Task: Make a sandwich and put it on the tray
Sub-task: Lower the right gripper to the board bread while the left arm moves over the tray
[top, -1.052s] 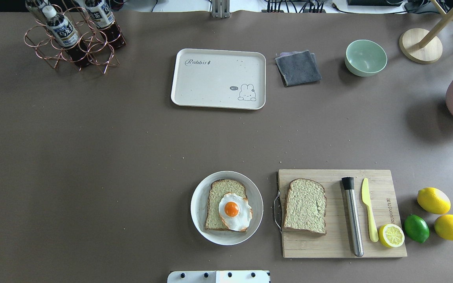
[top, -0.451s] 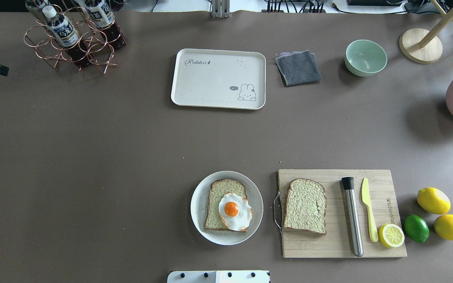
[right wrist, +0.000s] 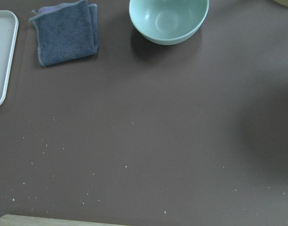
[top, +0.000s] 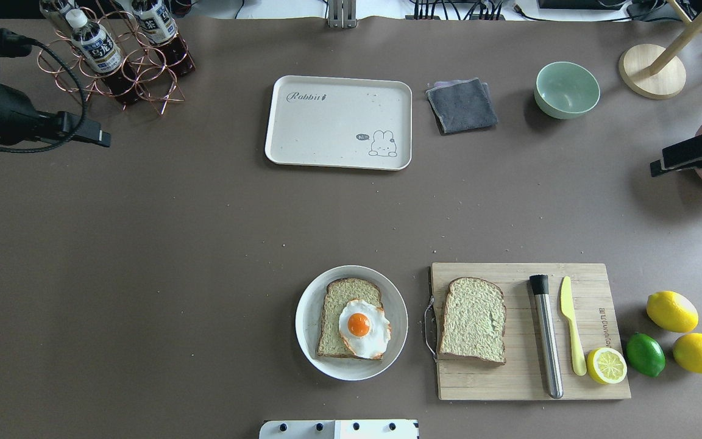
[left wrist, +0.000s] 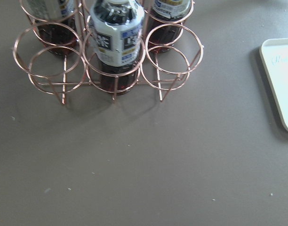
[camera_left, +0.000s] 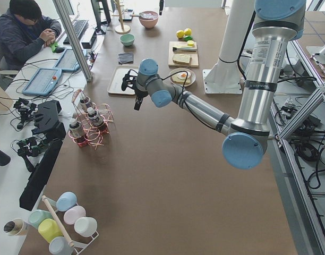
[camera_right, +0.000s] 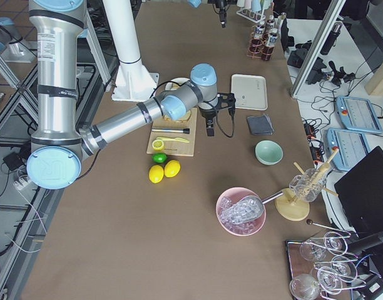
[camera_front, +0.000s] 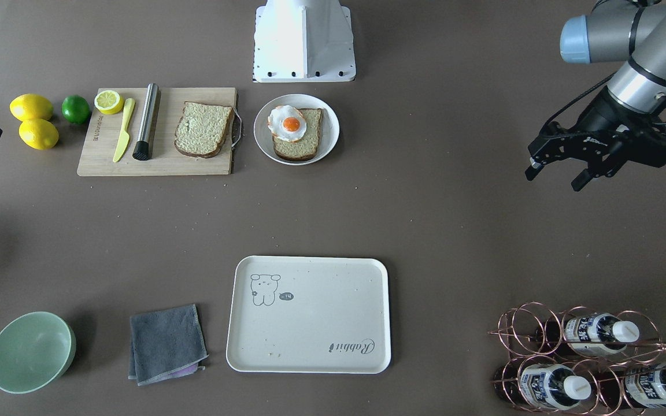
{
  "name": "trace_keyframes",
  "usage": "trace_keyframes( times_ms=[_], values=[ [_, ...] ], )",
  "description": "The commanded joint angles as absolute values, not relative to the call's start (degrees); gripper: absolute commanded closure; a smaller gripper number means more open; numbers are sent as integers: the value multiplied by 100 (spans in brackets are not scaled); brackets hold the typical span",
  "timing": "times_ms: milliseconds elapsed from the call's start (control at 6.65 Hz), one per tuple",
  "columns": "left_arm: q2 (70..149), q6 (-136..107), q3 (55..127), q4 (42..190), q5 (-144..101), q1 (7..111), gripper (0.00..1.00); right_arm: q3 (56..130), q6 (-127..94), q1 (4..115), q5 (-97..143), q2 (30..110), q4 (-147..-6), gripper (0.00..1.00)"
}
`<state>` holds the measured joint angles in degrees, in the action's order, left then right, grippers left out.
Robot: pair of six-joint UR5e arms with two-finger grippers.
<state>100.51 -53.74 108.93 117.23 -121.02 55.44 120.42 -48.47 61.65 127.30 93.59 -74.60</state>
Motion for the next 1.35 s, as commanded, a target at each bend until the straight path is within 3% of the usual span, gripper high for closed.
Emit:
trace_keyframes(
  times_ms=[0, 451, 751, 1052, 1202],
  values=[
    [10449, -6377, 11047, 11716, -11412, 4724, 2, 12085, -6630, 4568, 11484, 9517, -6472, 2],
    [10679, -6873, 11074, 11698, -10671, 3991, 2, 12085, -8451, 2231, 9482, 10099, -5344, 3],
    [10714, -6873, 11065, 11689, -10670, 3982, 2, 12094, -9216, 1270, 8610, 10090, -5326, 13],
    [10705, -6864, 11057, 11689, -10661, 3903, 2, 12094, -9536, 985, 8350, 10029, -5326, 28],
    [10705, -6864, 11065, 11689, -10661, 3885, 2, 12094, -9536, 950, 8341, 9959, -5326, 28]
  ],
)
